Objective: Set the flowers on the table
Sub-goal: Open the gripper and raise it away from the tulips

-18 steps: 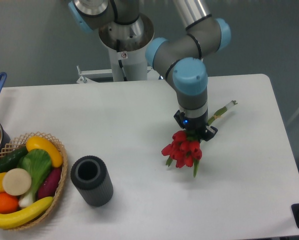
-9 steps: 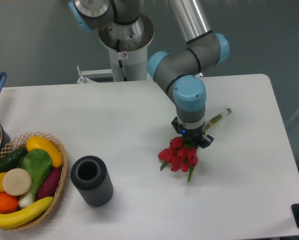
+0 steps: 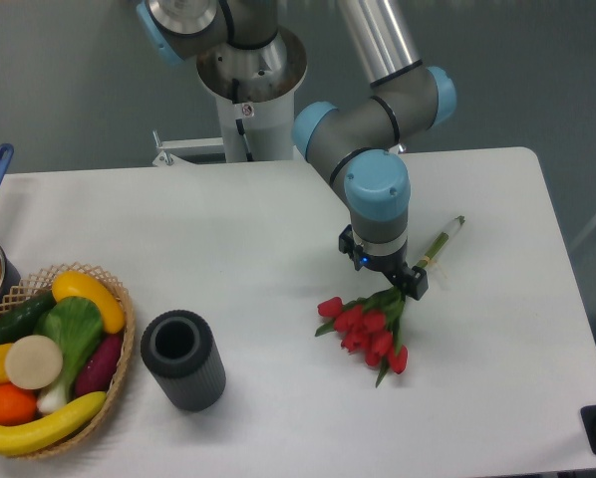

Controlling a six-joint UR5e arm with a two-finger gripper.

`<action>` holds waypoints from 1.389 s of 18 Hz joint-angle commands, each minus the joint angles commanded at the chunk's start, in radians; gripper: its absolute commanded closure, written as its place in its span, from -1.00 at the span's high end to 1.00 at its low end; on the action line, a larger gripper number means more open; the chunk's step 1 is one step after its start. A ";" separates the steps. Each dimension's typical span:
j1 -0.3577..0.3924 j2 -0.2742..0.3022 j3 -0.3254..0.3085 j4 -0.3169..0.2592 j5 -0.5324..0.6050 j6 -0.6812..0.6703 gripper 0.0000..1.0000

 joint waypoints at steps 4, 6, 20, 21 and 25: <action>0.046 0.087 0.023 0.002 -0.099 -0.011 1.00; 0.090 0.140 0.044 -0.002 -0.202 -0.021 1.00; 0.347 0.275 0.091 -0.199 -0.454 0.389 1.00; 0.362 0.281 0.089 -0.219 -0.453 0.443 1.00; 0.413 0.301 0.086 -0.301 -0.442 0.580 1.00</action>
